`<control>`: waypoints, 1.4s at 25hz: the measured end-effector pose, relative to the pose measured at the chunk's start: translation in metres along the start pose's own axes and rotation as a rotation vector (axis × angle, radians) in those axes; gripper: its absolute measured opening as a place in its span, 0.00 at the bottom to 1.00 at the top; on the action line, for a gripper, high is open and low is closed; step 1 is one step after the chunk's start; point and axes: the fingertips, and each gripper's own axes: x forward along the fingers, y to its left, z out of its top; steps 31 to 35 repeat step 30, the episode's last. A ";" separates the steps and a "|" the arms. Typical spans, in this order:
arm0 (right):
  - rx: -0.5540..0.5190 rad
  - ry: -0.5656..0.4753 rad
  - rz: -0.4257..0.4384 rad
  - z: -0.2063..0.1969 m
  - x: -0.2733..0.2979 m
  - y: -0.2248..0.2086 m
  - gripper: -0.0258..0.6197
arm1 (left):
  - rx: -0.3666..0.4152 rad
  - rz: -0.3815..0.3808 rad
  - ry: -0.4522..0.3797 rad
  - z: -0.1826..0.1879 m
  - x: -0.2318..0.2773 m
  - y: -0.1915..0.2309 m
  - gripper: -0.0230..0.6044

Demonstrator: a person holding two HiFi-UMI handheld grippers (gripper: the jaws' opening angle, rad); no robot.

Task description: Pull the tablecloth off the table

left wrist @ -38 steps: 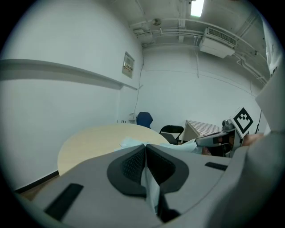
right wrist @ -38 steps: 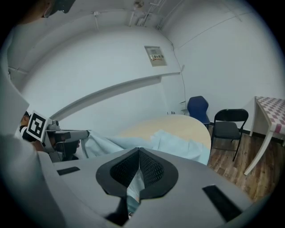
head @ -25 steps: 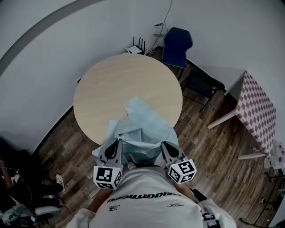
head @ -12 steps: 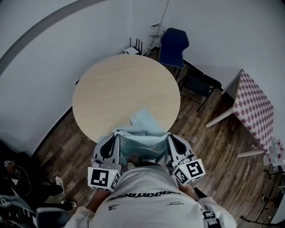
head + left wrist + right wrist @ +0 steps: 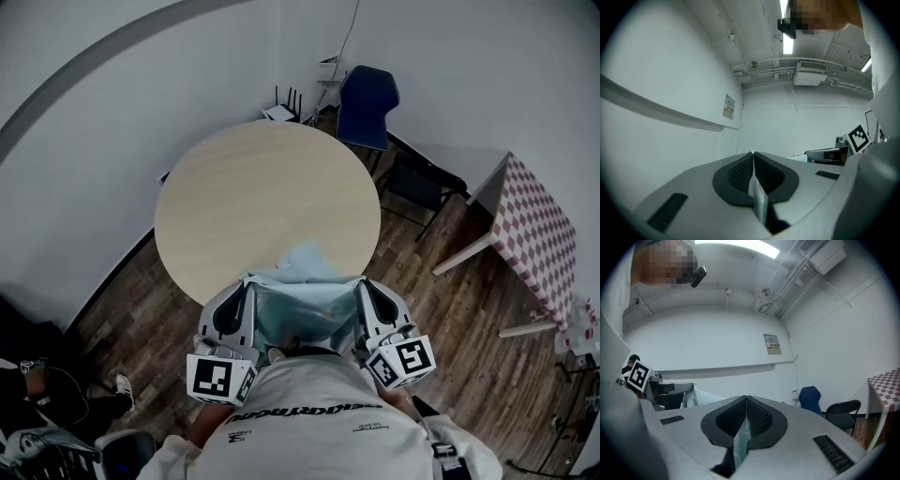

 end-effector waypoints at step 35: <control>-0.005 -0.012 0.014 0.008 0.023 -0.033 0.09 | 0.002 0.031 -0.006 0.006 0.032 -0.004 0.06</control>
